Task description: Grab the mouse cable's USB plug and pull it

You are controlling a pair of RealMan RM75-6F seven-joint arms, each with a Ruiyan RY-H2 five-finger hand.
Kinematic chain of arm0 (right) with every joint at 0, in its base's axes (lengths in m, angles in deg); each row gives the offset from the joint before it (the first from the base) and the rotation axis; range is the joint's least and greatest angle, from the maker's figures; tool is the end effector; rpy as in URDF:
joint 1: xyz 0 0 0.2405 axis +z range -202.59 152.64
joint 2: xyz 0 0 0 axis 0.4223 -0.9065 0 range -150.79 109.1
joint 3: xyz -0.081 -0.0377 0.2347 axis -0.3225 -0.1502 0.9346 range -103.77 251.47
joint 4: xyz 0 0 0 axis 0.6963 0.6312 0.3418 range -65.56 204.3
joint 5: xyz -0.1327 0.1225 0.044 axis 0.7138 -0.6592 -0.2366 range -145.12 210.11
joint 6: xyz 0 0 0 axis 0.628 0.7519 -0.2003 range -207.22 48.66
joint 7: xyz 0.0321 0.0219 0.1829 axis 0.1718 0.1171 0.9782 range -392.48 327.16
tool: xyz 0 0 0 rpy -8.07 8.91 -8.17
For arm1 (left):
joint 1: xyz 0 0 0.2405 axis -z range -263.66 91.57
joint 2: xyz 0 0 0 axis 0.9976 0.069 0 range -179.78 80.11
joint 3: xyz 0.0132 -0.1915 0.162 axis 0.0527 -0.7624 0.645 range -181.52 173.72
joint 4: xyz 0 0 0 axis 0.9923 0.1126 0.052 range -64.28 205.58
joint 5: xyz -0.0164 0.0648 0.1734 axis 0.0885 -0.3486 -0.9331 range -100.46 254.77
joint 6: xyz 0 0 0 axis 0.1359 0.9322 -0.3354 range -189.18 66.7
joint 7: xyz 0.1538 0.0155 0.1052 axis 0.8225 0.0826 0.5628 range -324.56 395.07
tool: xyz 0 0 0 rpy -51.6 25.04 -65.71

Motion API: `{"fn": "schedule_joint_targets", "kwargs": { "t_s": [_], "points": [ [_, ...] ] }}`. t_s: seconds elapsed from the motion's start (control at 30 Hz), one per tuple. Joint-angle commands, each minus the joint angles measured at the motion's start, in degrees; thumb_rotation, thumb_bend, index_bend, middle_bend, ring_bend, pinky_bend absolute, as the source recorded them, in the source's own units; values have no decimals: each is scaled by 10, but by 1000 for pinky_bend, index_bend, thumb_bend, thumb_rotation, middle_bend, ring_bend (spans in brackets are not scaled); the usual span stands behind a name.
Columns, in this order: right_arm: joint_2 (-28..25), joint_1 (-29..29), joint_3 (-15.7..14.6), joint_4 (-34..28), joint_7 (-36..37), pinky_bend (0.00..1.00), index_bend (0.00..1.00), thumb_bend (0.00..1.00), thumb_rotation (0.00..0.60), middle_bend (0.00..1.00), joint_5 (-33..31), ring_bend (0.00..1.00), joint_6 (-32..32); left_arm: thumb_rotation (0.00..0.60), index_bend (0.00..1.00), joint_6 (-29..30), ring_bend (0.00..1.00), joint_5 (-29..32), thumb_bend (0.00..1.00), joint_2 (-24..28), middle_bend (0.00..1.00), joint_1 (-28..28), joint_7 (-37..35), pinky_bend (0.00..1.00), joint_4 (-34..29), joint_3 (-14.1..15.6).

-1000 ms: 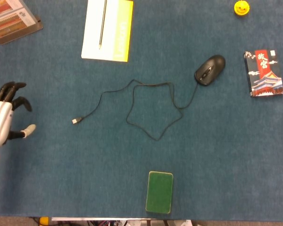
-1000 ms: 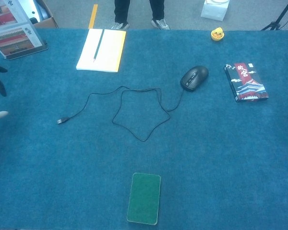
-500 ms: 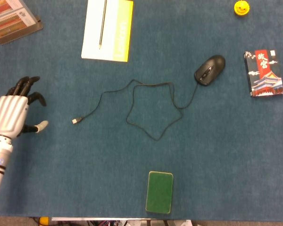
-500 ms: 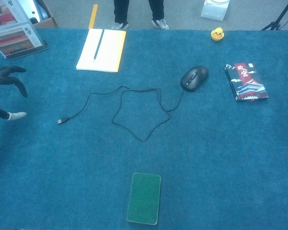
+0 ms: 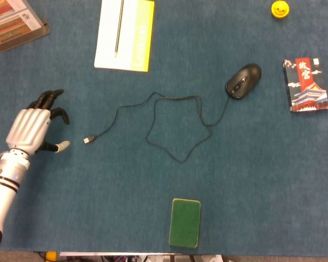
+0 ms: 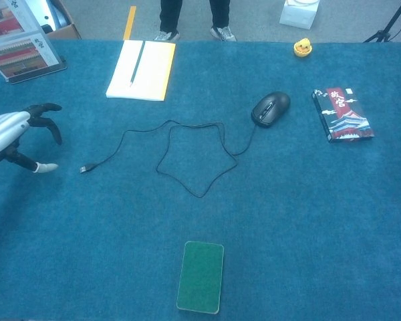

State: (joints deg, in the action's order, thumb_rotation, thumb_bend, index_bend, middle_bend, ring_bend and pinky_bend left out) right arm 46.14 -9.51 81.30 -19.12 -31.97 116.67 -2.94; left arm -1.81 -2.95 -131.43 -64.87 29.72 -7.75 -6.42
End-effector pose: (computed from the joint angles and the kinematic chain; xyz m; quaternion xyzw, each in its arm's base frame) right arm -0.2657 -0.2904 0.1604 0.6311 -0.3607 0.4159 0.5465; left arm -0.2830 0.2923 0.0299 -0.6705 -0.4954 -0.3409 0.4345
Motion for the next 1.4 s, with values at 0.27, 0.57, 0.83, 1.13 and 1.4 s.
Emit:
{"fn": "schedule_joint_targets", "kwargs": {
  "t_s": [0.27,0.57,0.83,1.13,1.4],
  "points": [
    [3,-1,-3,5,6,443,452,344,600,335,-2,293,0,599,445,-22,17,-3,305,-9,55,17,-11,181,3,7],
    [5,-2,-6,12,13,443,452,344,600,335,-5,293,0,590,445,-36,17,3,305,-12,54,28,-7,181,-12,11],
    [6,-2,-8,15,16,443,452,344,600,335,-5,293,-2,489,443,-52,17,39,305,-23,48,36,39,181,-24,5],
    [12,0,-11,33,34,443,452,344,600,335,-8,293,-10,411,441,-56,17,88,305,-38,42,38,87,181,-25,-2],
    [13,-2,-13,32,33,443,452,344,600,335,-6,293,-6,365,429,-48,17,107,300,-43,32,33,109,181,-19,-1]
  ]
}}
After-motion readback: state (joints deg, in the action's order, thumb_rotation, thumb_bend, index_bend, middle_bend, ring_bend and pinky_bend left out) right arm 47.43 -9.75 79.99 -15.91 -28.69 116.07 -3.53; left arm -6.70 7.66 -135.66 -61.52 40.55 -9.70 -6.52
